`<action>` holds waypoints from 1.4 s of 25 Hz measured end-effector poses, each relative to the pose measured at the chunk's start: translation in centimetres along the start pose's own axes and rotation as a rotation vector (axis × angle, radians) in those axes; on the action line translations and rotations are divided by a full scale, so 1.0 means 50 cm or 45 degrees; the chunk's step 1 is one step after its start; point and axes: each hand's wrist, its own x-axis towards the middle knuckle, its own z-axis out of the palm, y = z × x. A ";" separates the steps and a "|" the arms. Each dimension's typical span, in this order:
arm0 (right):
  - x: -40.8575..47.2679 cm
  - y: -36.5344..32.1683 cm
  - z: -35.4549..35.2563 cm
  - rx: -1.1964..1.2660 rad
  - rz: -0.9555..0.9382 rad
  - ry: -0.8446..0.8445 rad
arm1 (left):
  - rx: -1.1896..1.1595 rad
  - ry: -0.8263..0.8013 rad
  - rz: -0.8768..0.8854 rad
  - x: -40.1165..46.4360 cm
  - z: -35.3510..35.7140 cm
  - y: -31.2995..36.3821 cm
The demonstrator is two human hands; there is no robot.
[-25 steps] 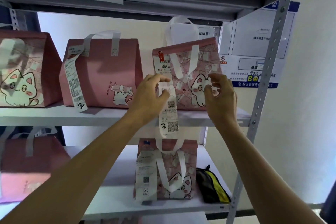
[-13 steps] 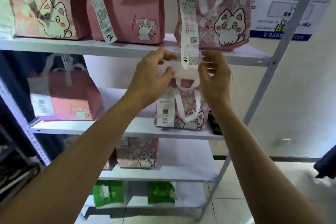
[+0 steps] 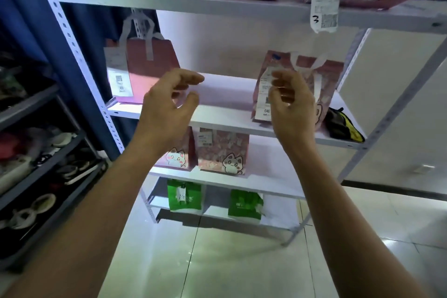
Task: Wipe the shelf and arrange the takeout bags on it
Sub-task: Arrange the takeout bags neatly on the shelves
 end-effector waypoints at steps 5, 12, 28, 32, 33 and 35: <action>-0.099 -0.030 0.082 0.034 0.104 -0.050 | -0.010 0.010 -0.143 -0.074 -0.117 -0.073; -0.282 -0.092 0.229 0.053 0.249 -0.127 | 0.032 0.017 -0.247 -0.188 -0.287 -0.191; -0.442 0.143 0.412 -0.041 0.562 -0.336 | 0.034 -0.103 -0.625 -0.289 -0.194 -0.509; -0.448 0.271 0.488 -0.060 0.594 -0.383 | 0.000 -0.129 -0.699 -0.300 -0.106 -0.629; -0.455 0.309 0.510 -0.064 0.611 -0.401 | -0.009 -0.134 -0.725 -0.309 -0.083 -0.667; -0.480 0.379 0.550 -0.072 0.653 -0.437 | -0.029 -0.137 -0.788 -0.331 -0.045 -0.742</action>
